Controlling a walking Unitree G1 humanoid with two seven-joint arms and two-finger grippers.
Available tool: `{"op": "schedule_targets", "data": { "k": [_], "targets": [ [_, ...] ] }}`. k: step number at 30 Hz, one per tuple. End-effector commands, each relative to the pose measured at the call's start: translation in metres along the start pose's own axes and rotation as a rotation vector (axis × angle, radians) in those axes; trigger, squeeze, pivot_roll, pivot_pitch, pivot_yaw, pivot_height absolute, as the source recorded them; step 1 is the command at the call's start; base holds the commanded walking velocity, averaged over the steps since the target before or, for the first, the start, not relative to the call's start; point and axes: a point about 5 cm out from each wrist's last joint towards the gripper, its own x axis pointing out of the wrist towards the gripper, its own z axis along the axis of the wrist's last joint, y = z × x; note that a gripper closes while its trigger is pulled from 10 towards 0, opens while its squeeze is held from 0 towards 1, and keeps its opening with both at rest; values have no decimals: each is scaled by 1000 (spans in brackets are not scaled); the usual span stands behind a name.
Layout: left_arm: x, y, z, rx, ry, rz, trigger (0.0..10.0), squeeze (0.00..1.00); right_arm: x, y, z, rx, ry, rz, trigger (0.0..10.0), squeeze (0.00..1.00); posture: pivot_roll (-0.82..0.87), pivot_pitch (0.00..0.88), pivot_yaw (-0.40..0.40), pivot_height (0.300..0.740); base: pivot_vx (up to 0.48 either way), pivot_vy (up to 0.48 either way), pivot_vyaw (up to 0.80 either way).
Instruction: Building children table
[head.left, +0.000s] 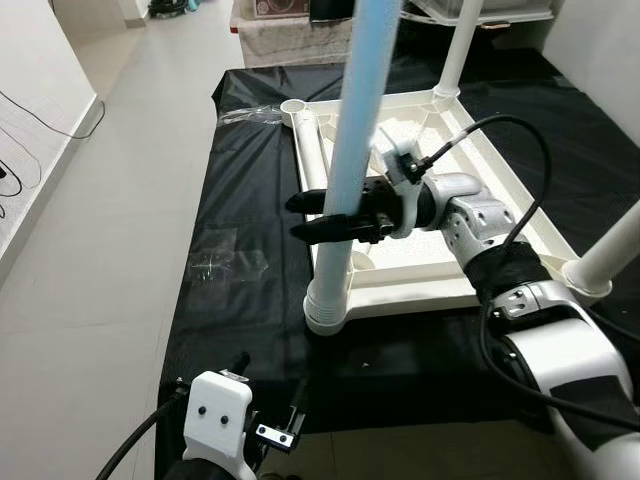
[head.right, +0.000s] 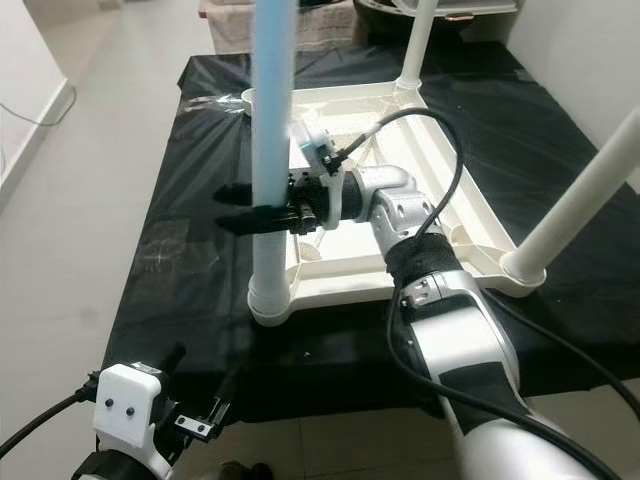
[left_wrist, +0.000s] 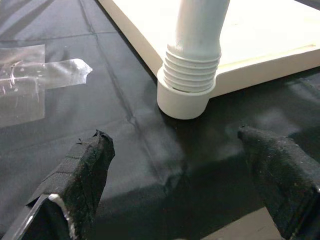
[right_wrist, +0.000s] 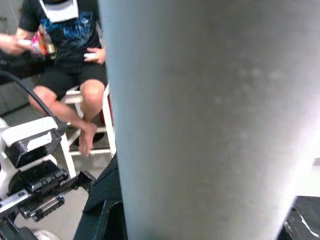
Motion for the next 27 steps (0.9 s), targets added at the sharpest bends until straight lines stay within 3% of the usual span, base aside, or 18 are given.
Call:
{"op": "schedule_targets", "data": {
  "k": [1, 7, 11, 20, 27],
  "targets": [
    [-2, 0, -4, 16, 27, 3, 10000, 0, 0, 4, -26, 56, 118, 7, 10000, 0, 156, 205, 16, 740, 0, 0, 0],
    [-3, -1, -3, 14, 26, 0, 10000, 0, 18, 7, -28, 34, 161, 97, 10000, 0, 160, 204, 6, 740, 0, 0, 0],
    [-3, -1, -3, 14, 26, 0, 10000, 0, 18, 7, -28, 34, 161, 97, 10000, 0, 160, 204, 6, 740, 0, 0, 0],
    [-9, -9, -1, 6, 29, -7, 10000, 0, 48, 5, -29, 26, 159, 180, 10000, 0, 185, 219, -13, 740, 0, 0, 0],
    [-10, -10, -1, 1, 32, -2, 10000, 0, 48, 4, -33, 42, 125, 158, 10000, 0, 187, 217, -13, 740, 0, 0, 0]
  ]
}}
